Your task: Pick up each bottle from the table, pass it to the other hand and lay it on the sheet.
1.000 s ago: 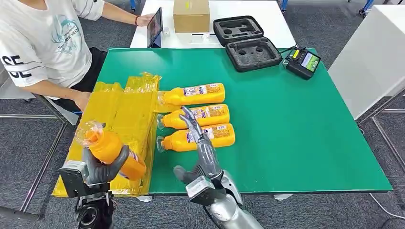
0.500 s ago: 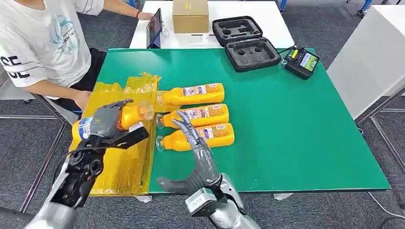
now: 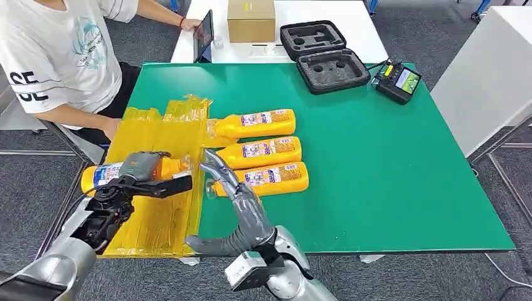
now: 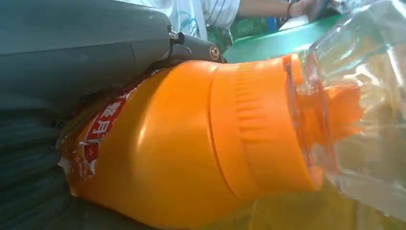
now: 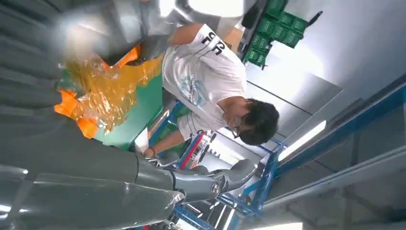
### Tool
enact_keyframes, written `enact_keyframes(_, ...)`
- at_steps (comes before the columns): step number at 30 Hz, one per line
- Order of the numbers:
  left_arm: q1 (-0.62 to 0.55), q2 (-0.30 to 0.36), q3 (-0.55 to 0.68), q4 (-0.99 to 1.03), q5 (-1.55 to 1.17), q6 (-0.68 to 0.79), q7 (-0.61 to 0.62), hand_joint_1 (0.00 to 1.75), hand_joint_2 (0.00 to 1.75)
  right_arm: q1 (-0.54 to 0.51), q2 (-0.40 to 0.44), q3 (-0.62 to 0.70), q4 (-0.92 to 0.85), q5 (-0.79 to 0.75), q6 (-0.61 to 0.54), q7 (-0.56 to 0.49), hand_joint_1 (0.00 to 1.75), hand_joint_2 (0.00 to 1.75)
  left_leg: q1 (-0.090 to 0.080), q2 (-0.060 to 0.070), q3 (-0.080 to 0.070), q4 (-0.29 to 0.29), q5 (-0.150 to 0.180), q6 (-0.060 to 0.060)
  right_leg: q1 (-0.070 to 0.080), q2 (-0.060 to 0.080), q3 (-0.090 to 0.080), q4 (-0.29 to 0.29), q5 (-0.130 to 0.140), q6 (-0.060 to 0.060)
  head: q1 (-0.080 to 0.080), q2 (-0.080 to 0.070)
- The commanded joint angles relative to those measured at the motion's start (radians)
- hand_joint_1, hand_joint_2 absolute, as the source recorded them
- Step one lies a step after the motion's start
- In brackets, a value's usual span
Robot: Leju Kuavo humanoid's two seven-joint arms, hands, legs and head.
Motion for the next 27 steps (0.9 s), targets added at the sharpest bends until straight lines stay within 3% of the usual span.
enact_keyframes(1, -0.069, 0.026, -0.053, 0.159, -0.002, -0.067, -0.003, 1.75, 1.75, -0.063, -0.009, 0.026, 0.100, -0.019, 0.019, 0.000, 0.00, 1.75, 0.000, 0.001, 0.002, 0.000, -0.001, -0.001, 0.000, 0.002, 0.002, 0.000, 0.000, 0.000, 0.000, 0.000)
enact_keyframes(8, -0.099, 0.018, -0.028, 0.225, 0.013, -0.084, 0.021, 1.75, 1.75, -0.072, -0.010, 0.031, 0.110, -0.020, 0.020, 0.000, 0.00, 1.75, 0.001, 0.000, 0.004, 0.000, -0.001, -0.001, 0.001, 0.001, 0.004, -0.001, -0.001, -0.001, 0.000, 0.000)
enact_keyframes(9, -0.097, 0.014, -0.013, 0.232, 0.030, -0.095, 0.014, 1.61, 1.75, -0.070, -0.011, 0.033, 0.112, -0.018, 0.020, 0.001, 0.00, 1.75, 0.001, 0.001, 0.004, 0.000, -0.001, -0.001, 0.001, 0.002, 0.003, -0.001, 0.000, -0.001, 0.000, 0.000)
enact_keyframes(10, -0.097, 0.012, -0.008, 0.237, 0.037, -0.105, 0.008, 0.98, 1.75, -0.070, -0.012, 0.033, 0.115, -0.018, 0.020, 0.001, 0.00, 1.75, 0.000, 0.000, 0.003, -0.001, -0.001, -0.001, 0.000, 0.001, 0.003, -0.001, 0.000, 0.000, 0.000, 0.000)
enact_keyframes(11, -0.096, 0.013, -0.010, 0.240, 0.050, -0.130, -0.031, 0.05, 1.75, -0.073, -0.012, 0.034, 0.121, -0.019, 0.024, 0.002, 0.00, 1.75, 0.001, 0.000, 0.005, -0.001, -0.001, -0.001, 0.001, 0.002, 0.005, -0.001, -0.001, -0.001, 0.000, 0.000)
enact_keyframes(17, -0.100, -0.006, 0.052, 0.269, 0.204, -0.316, -0.162, 0.00, 1.75, -0.091, -0.015, 0.035, 0.158, -0.027, 0.033, 0.009, 0.00, 1.75, 0.001, 0.000, 0.006, -0.001, -0.001, -0.001, 0.001, 0.002, 0.006, -0.002, 0.000, -0.001, 0.000, 0.000)
enact_keyframes(18, -0.103, -0.008, 0.060, 0.272, 0.224, -0.339, -0.167, 0.00, 0.00, -0.091, -0.016, 0.035, 0.160, -0.028, 0.034, 0.009, 0.00, 1.75, 0.000, 0.000, 0.005, -0.002, -0.001, -0.001, 0.000, 0.001, 0.005, -0.001, 0.000, 0.000, -0.001, 0.000)
enact_keyframes(21, -0.104, -0.009, 0.064, 0.274, 0.235, -0.355, -0.171, 0.00, 0.00, -0.090, -0.016, 0.035, 0.160, -0.028, 0.033, 0.009, 0.00, 1.75, 0.000, 0.000, 0.008, -0.002, -0.001, -0.001, 0.000, 0.002, 0.008, -0.002, 0.000, 0.000, 0.000, 0.000)
enact_keyframes(27, -0.098, -0.033, 0.181, 0.278, 0.418, -0.484, -0.191, 0.00, 0.00, -0.074, -0.026, 0.032, 0.157, -0.025, 0.023, 0.020, 0.00, 1.75, 0.000, 0.000, 0.009, -0.002, 0.000, -0.001, 0.000, 0.001, 0.009, -0.002, 0.000, 0.000, 0.000, 0.000)
